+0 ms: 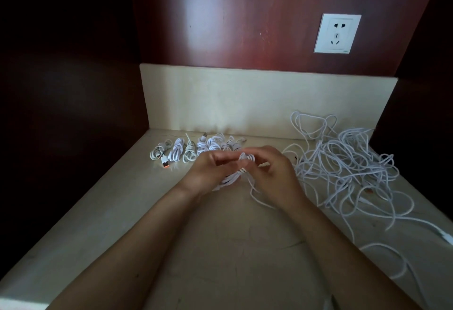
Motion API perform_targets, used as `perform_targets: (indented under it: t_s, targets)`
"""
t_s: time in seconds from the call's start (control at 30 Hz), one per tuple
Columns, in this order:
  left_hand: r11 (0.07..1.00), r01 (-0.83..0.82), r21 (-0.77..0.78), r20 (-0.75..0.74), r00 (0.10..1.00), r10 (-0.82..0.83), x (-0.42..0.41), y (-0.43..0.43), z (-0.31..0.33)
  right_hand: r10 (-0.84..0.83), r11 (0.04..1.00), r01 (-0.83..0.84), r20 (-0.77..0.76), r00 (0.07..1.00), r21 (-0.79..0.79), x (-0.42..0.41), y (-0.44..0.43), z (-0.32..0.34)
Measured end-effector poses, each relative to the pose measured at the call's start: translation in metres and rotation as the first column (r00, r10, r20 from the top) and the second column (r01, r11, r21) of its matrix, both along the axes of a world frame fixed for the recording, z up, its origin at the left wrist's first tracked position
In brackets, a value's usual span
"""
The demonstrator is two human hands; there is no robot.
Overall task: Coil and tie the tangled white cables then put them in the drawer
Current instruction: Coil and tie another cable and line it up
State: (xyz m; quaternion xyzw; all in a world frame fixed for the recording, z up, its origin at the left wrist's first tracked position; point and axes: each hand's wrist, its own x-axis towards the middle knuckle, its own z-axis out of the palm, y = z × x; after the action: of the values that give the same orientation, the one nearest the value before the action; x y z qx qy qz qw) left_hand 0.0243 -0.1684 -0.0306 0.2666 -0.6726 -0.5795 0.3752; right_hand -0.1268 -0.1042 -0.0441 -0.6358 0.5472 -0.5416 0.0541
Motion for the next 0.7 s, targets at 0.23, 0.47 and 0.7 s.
perform_targets:
  t_s: [0.23,0.47,0.7]
  targets:
    - [0.986,0.123,-0.113,0.168,0.98,-0.103,0.004,-0.008,-0.002,-0.097,0.994,0.1,0.079,0.992,-0.035,0.006,-0.003,0.0]
    - [0.954,0.177,-0.241,0.302,0.948,-0.1,0.01,-0.01,-0.004,-0.066,0.993,0.061,0.049,0.997,0.101,0.004,-0.001,0.0]
    - [0.92,0.13,-0.369,0.233,0.971,-0.044,0.025,-0.022,0.006,-0.052,0.988,0.053,-0.006,0.999,0.144,0.008,0.004,0.0]
